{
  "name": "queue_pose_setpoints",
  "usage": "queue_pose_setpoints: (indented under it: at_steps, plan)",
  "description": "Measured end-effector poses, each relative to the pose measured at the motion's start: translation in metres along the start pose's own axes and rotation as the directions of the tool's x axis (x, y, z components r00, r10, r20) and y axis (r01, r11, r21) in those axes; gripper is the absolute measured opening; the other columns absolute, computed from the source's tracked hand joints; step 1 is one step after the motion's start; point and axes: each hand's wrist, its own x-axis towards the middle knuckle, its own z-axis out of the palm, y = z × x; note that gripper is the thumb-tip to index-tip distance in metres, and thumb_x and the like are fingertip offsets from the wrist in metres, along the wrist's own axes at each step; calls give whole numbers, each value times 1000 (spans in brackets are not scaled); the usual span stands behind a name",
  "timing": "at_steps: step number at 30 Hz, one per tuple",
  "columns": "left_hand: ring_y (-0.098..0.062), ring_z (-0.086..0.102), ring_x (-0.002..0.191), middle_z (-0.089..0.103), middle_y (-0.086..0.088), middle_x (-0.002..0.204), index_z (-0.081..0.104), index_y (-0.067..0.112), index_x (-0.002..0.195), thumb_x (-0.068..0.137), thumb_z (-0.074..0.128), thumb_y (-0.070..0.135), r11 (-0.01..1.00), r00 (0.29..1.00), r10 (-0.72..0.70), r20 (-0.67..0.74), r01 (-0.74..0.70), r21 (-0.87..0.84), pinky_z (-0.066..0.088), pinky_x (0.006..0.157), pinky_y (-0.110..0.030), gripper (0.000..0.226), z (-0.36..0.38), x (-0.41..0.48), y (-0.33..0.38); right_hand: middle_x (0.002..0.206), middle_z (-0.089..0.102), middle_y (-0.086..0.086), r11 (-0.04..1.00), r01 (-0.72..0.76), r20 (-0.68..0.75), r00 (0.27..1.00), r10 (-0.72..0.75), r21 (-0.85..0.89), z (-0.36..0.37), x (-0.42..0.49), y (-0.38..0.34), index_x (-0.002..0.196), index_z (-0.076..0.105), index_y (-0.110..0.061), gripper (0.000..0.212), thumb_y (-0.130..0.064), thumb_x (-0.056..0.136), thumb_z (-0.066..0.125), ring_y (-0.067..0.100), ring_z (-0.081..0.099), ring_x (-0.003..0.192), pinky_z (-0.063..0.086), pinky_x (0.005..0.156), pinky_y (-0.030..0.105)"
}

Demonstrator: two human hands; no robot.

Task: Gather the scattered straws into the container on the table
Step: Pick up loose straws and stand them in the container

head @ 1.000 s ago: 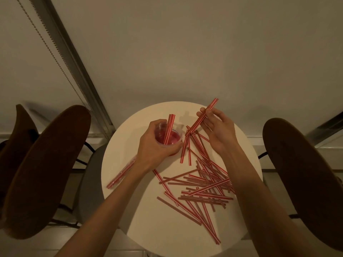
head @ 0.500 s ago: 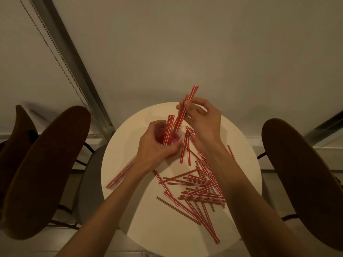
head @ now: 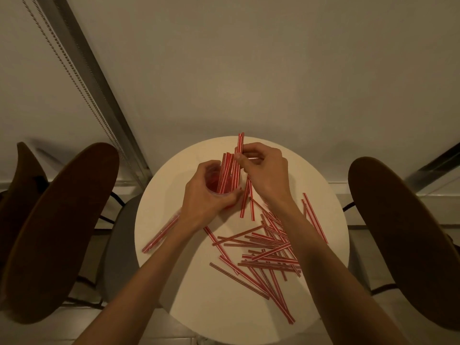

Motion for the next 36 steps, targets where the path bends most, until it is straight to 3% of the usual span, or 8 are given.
queue_pose_setpoints:
  at_steps: [4, 7, 11, 14, 17, 25, 30, 36]
  plan:
    - [11, 63, 112, 62, 30, 122, 53, 30, 143, 74, 98, 44, 1000, 1000, -18, -7, 18, -1, 50, 90, -3, 84, 0, 0, 3, 102, 82, -14, 995, -5, 111, 994, 16, -102, -13, 4, 0, 114, 84, -24, 25, -42, 97, 78, -1, 75, 94, 60, 96, 29]
    - [6, 64, 110, 61, 30, 124, 53, 31, 143, 73, 99, 46, 1000, 1000, -30, -8, 30, -7, 49, 92, -7, 85, 0, 2, 5, 99, 82, -10, 975, -41, 83, 995, 60, -216, -28, 13, 7, 112, 84, -21, 27, -42, 104, 68, 7, 76, 93, 61, 97, 36]
    - [-10, 62, 125, 64, 10, 144, 50, 25, 150, 69, 100, 50, 999, 999, -48, -19, 48, -2, 54, 107, -30, 98, 3, 8, 7, 113, 80, -1, 832, -51, 155, 974, 163, -553, -45, 20, 30, 117, 80, -18, 34, -46, 102, 68, 19, 73, 108, 57, 101, 40]
    - [-16, 64, 132, 63, 1, 150, 46, 23, 153, 68, 101, 48, 998, 998, -54, -16, 54, -21, 53, 112, -37, 105, 6, 15, 11, 125, 74, 4, 746, -55, 177, 958, 228, -663, -47, 14, 40, 129, 74, -15, 56, -60, 94, 73, 25, 66, 118, 55, 98, 42]
    - [-20, 65, 133, 64, 0, 150, 49, 22, 153, 69, 101, 48, 999, 999, -53, -14, 52, -14, 55, 113, -41, 103, 8, 21, 14, 126, 67, 6, 682, -54, 163, 954, 250, -729, -43, 10, 44, 129, 69, -14, 63, -61, 88, 80, 21, 60, 107, 49, 85, 37]
    - [-17, 68, 127, 68, 2, 142, 53, 21, 149, 74, 99, 45, 999, 999, -48, -5, 48, -3, 58, 108, -35, 91, 8, 26, 17, 109, 70, 8, 606, 25, 136, 981, 138, -795, -30, 3, 42, 117, 73, -18, 30, -44, 101, 70, 26, 68, 89, 55, 70, 38]
    - [-18, 66, 128, 65, 1, 146, 45, 26, 153, 69, 102, 45, 997, 998, -69, -7, 69, -35, 56, 112, -40, 103, 10, 26, 16, 113, 68, 10, 585, 48, 156, 978, 137, -810, -23, 0, 34, 120, 69, -16, 36, -44, 98, 75, 30, 69, 96, 58, 78, 42]
    - [-12, 67, 129, 66, 4, 146, 42, 27, 156, 72, 101, 44, 997, 999, -48, 19, 49, -55, 56, 112, -39, 104, 11, 23, 14, 117, 62, 14, 576, 61, 159, 980, 122, -815, -17, 1, 31, 119, 64, -12, 17, -13, 102, 62, 36, 65, 103, 47, 78, 41]
